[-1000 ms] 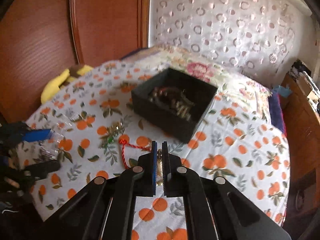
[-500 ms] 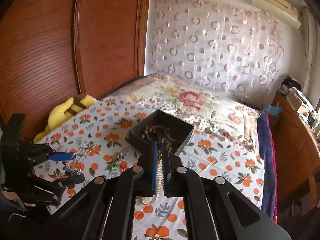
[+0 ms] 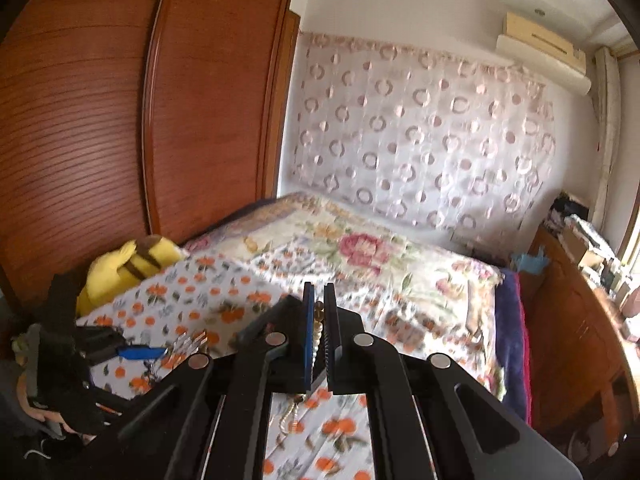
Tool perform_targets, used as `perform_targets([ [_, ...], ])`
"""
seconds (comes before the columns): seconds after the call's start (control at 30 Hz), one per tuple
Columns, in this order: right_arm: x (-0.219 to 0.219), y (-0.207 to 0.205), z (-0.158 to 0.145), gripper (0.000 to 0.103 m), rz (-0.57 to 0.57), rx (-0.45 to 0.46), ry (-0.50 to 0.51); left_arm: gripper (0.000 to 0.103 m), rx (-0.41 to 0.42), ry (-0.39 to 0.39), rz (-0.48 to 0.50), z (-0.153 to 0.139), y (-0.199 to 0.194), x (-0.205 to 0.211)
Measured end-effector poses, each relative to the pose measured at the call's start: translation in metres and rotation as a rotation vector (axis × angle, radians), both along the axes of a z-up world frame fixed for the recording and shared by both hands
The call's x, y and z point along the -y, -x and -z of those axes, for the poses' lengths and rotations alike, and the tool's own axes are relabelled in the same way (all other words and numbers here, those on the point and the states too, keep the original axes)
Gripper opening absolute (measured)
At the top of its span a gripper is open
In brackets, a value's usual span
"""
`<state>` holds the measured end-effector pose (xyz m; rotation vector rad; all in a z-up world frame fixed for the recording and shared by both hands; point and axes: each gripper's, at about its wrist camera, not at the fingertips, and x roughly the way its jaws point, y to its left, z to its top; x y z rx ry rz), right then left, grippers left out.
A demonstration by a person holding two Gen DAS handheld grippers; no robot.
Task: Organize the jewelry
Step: 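Grasp the silver flower hairpins with the left gripper while the right carries the pearl bracelet toward the box, then release the hairpins into the black box with the left gripper while the right releases the pearl bracelet there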
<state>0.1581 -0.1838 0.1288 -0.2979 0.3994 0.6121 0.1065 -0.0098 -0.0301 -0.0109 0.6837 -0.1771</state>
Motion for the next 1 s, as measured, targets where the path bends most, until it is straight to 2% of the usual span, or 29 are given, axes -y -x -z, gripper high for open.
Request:
perform_targets([
  [0.27, -0.006, -0.036, -0.024, 0.005, -0.017, 0.025, -0.044, 0.056, 0.011, 0.001, 0.006, -0.012, -0.030, -0.008],
  [0.47, -0.016, -0.055, -0.016, 0.005, -0.057, -0.008, -0.045, 0.056, 0.017, 0.009, 0.012, -0.018, -0.052, -0.011],
  [0.73, -0.031, -0.083, 0.051, 0.005, -0.075, -0.146, 0.038, 0.056, 0.004, 0.013, 0.018, -0.016, -0.090, -0.013],
  [0.87, -0.037, -0.096, 0.091, 0.006, -0.108, -0.274, 0.043, 0.056, -0.011, 0.012, 0.023, -0.011, -0.107, -0.012],
  [1.0, -0.037, -0.104, 0.113, 0.007, -0.108, -0.314, 0.058, 0.056, -0.031, 0.005, 0.030, -0.004, -0.123, -0.007],
])
